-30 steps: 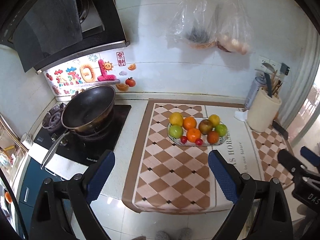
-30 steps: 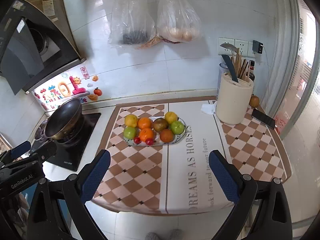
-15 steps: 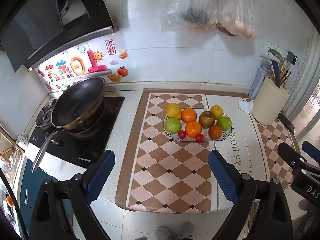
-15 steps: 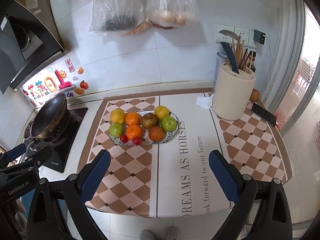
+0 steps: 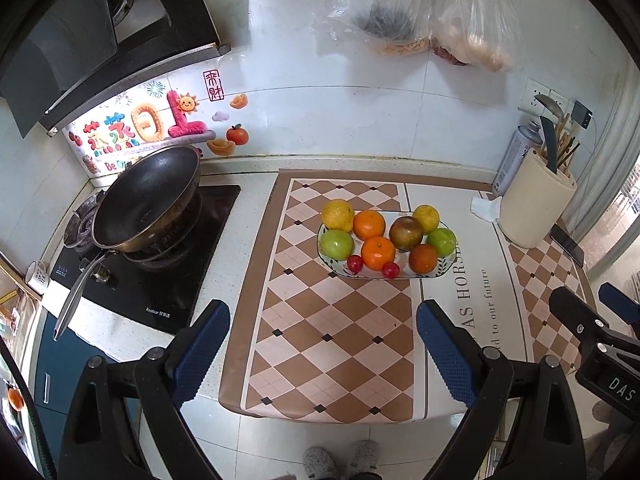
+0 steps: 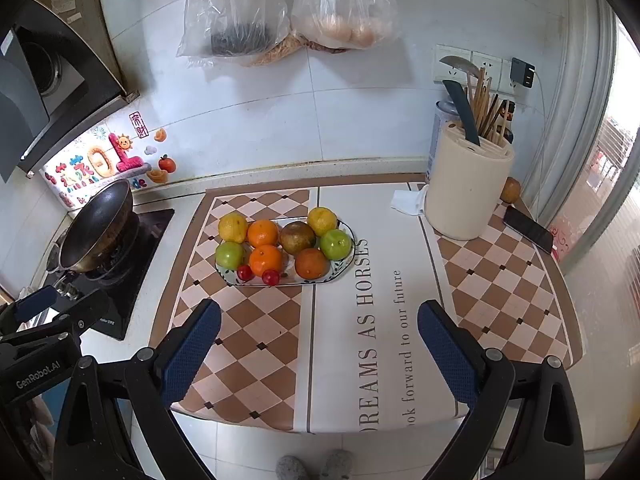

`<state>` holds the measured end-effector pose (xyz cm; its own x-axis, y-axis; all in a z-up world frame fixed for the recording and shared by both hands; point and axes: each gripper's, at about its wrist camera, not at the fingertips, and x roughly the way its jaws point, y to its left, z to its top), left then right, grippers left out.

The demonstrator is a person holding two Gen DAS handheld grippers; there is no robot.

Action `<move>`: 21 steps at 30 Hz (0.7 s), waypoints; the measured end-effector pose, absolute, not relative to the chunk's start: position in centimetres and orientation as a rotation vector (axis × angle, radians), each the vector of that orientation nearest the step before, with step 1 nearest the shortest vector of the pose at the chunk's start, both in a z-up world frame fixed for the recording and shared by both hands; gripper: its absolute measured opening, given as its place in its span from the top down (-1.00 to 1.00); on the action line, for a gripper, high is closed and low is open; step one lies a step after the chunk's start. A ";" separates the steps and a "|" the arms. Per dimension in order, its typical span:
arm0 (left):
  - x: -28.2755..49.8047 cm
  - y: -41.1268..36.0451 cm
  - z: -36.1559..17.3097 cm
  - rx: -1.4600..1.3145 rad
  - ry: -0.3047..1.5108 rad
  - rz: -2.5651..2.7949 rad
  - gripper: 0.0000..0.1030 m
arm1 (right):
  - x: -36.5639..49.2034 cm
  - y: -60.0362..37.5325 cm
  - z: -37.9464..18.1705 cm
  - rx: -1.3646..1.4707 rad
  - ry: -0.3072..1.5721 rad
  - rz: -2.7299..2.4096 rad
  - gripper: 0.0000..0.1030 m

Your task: Organize fruits

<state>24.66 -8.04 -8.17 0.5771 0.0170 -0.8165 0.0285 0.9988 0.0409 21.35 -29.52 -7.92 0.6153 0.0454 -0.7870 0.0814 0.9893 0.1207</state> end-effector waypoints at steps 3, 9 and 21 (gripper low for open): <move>24.6 -8.1 -8.2 0.048 0.955 -0.009 -0.85 | 21.3 -29.6 -8.0 0.149 0.907 -0.019 -0.96; 24.4 -8.4 -8.2 0.046 0.958 -0.009 -0.85 | 21.1 -29.7 -7.9 0.142 0.898 -0.008 -0.96; 23.7 -8.4 -7.6 0.035 0.946 -0.001 -1.00 | 20.9 -29.6 -7.7 0.141 0.897 -0.009 -0.96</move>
<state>23.68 -8.44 -7.63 0.5848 0.0140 -0.8110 0.0166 0.9994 0.0293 20.92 -29.59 -7.70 0.6243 0.0512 -0.7795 0.0664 0.9908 0.1183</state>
